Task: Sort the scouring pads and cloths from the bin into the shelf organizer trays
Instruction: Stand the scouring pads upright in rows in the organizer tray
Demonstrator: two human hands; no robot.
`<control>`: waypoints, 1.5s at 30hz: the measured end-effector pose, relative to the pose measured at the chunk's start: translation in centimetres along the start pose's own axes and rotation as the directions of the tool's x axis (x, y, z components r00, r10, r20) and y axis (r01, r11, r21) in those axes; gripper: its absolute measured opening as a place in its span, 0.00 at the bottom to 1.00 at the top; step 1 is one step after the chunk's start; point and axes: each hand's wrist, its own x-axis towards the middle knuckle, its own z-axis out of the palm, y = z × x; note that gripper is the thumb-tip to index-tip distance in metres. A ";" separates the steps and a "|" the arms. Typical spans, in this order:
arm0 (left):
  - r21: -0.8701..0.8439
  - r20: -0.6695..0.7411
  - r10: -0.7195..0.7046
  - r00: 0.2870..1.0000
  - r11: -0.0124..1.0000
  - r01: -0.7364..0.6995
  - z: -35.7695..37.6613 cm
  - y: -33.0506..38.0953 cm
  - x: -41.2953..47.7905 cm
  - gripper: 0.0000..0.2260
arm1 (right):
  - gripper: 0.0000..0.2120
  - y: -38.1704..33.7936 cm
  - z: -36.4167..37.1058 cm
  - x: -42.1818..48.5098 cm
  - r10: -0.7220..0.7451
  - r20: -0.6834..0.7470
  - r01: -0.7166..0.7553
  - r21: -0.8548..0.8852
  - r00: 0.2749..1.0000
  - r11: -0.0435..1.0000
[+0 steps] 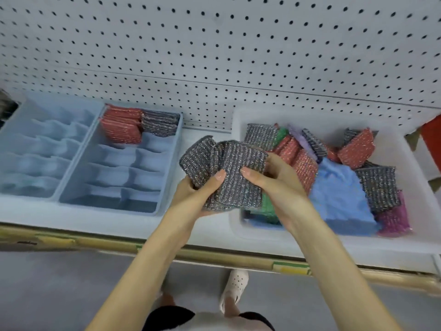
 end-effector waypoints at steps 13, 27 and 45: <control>-0.090 -0.116 -0.082 0.990 0.993 0.071 -25.9 4.1 1.0 0.23 | 0.09 4.8 26.2 -0.2 0.195 -0.031 -0.189 0.140 0.980 0.972; 0.034 -0.244 -0.045 0.969 0.998 0.055 -31.7 6.1 5.1 0.24 | 0.09 2.2 21.9 9.3 -0.295 -0.277 0.138 -0.471 0.914 0.871; 0.008 -0.325 -0.098 0.941 0.994 0.107 -31.3 5.9 6.8 0.09 | 0.17 5.5 24.2 17.3 -0.446 0.208 0.174 -0.978 0.870 -0.117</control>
